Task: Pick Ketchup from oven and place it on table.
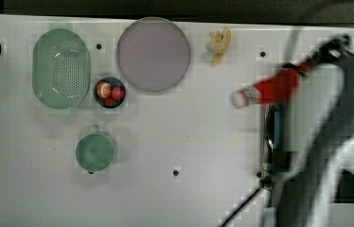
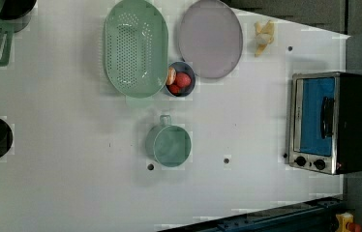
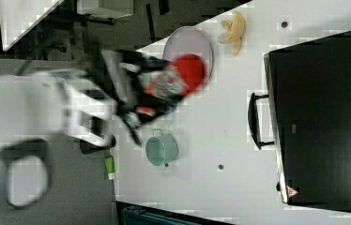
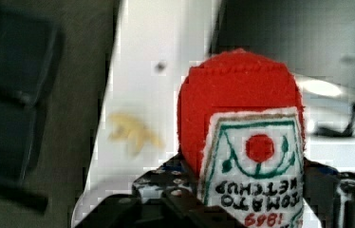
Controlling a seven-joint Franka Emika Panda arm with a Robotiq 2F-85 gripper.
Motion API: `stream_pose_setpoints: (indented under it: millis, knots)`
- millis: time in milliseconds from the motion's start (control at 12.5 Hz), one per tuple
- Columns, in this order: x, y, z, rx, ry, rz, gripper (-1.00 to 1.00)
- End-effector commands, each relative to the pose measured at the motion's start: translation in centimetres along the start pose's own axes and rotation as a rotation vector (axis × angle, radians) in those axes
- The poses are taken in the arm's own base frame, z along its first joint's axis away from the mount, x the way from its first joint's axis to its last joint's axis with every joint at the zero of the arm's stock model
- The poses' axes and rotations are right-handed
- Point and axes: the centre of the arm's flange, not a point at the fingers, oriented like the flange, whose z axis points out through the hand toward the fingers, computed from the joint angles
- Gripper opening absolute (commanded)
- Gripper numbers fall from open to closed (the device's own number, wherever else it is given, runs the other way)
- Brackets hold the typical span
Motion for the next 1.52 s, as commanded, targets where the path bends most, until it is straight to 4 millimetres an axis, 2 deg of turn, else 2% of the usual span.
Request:
stream_pose_setpoints:
  millis: [80,160,320,400,560,720,880,1120,1360,1440,1520]
  knots:
    - [-12.3,-6.8,4.9,-0.059,-0.111,-0.261,0.27]
    - [-15.5,-7.4,7.1,-0.096,-0.143,-0.313,0.27]
    - [-17.5,-6.8,10.7,-0.167,-0.153,-0.35,0.27]
    - [-18.0,-5.8,14.0,-0.203,-0.131,-0.368,0.27]
    - [-18.2,-4.4,18.4,-0.196,-0.091,-0.381,0.27]
    - [-19.3,-1.9,23.7,-0.189,-0.081,-0.386,0.26]
    - [-20.1,0.1,27.5,-0.178,-0.063,-0.38,0.27]
    - [-20.8,2.8,32.0,-0.18,-0.039,-0.391,0.26]
    - [-21.1,4.2,35.7,-0.243,-0.065,-0.391,0.27]
    - [-21.2,4.3,36.3,-0.247,-0.065,-0.392,0.27]
    - [-21.1,4.1,36.2,-0.229,-0.055,-0.392,0.43]
